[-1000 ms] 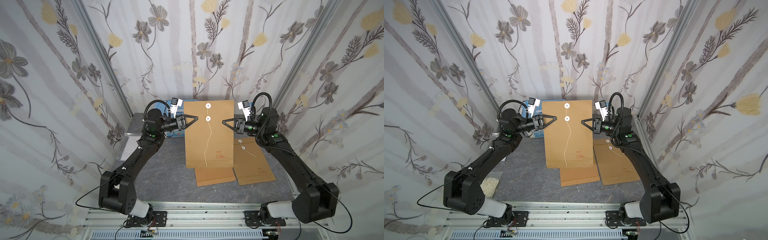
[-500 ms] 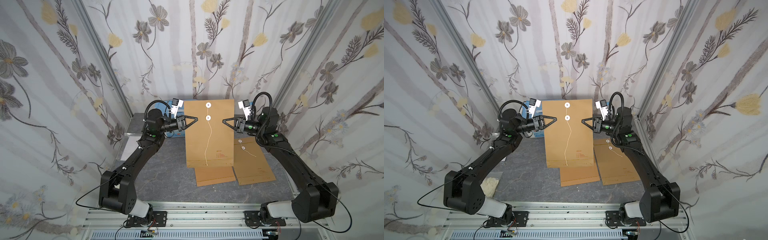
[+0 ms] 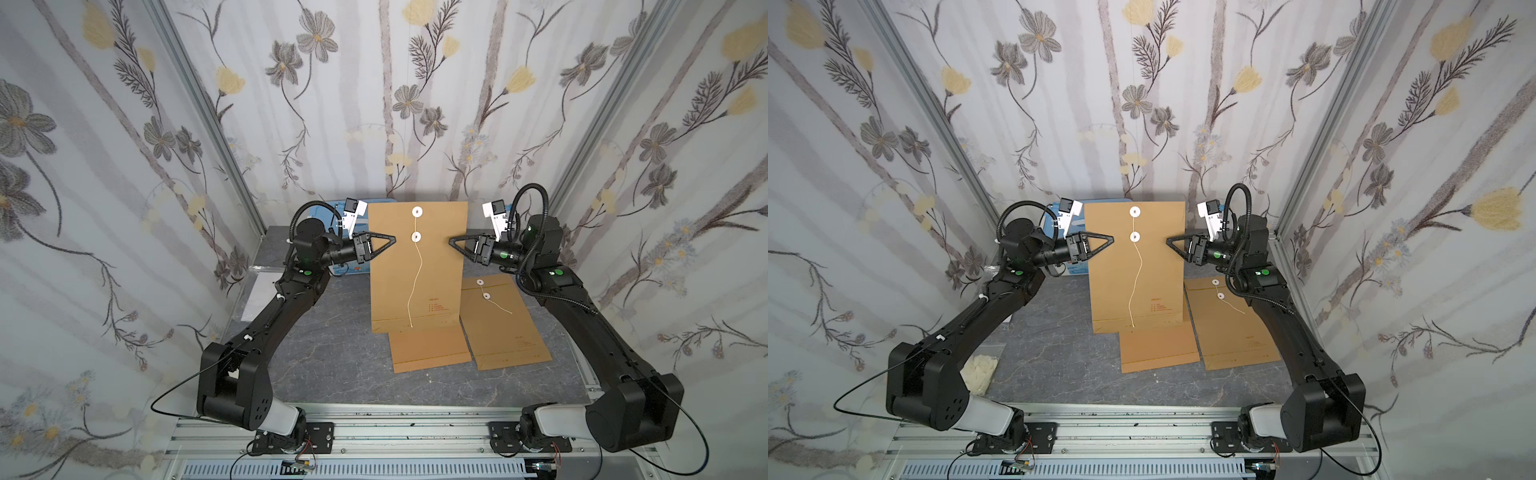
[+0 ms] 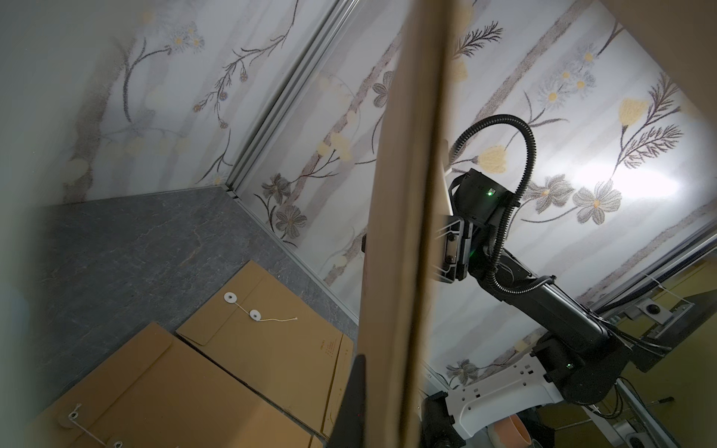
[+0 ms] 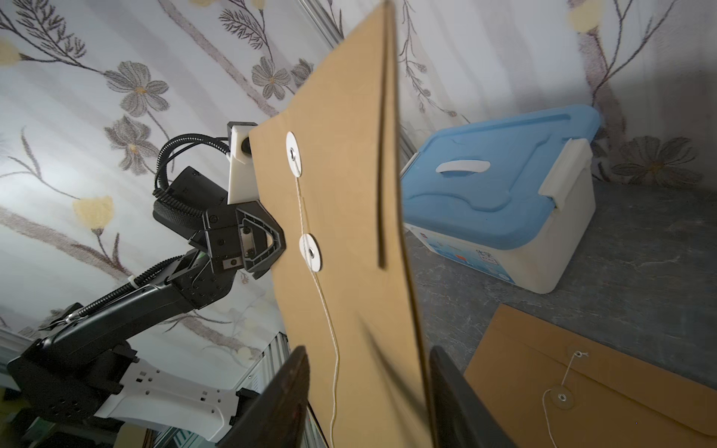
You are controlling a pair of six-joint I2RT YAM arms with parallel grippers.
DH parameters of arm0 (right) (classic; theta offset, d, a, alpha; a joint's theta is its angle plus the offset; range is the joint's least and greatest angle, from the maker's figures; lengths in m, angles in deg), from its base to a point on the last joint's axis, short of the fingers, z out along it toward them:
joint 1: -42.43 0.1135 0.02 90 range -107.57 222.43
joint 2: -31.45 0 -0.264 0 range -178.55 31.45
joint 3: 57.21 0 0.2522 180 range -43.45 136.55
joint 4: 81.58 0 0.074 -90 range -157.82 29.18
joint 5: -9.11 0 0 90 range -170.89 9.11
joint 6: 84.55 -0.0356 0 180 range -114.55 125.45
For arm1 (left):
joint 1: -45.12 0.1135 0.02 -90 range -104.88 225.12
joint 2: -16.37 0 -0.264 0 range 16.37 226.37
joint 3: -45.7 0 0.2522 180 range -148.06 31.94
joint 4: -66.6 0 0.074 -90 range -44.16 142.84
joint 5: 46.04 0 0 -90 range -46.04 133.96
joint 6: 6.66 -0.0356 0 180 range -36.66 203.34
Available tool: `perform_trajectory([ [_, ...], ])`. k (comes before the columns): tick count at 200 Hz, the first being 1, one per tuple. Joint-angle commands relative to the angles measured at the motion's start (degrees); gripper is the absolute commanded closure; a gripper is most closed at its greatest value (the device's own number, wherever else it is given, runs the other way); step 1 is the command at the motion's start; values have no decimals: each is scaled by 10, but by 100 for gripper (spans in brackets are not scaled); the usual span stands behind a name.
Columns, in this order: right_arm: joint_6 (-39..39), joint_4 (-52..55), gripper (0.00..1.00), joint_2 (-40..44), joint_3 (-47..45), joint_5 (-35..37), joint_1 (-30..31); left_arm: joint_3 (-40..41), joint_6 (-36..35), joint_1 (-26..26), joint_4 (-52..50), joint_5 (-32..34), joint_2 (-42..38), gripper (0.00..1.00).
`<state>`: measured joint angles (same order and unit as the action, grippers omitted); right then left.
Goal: Close the mouth of the file bag
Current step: Pick up the file bag from the center of the board.
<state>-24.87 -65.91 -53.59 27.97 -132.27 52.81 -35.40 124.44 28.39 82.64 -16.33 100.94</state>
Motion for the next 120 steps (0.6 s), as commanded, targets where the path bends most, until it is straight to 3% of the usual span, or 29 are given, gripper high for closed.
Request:
perform_trajectory([
  [1,49,73,51,23,-2,86,-9,4,-21,0,9,6,-3,100],
  [19,39,71,41,44,-22,96,-28,3,-36,-2,-3,9,-3,100],
  [56,51,80,37,69,-25,102,-28,1,-74,-14,-31,18,-7,100],
  [120,72,98,34,13,66,24,60,2,-87,-36,-23,12,-6,100],
])
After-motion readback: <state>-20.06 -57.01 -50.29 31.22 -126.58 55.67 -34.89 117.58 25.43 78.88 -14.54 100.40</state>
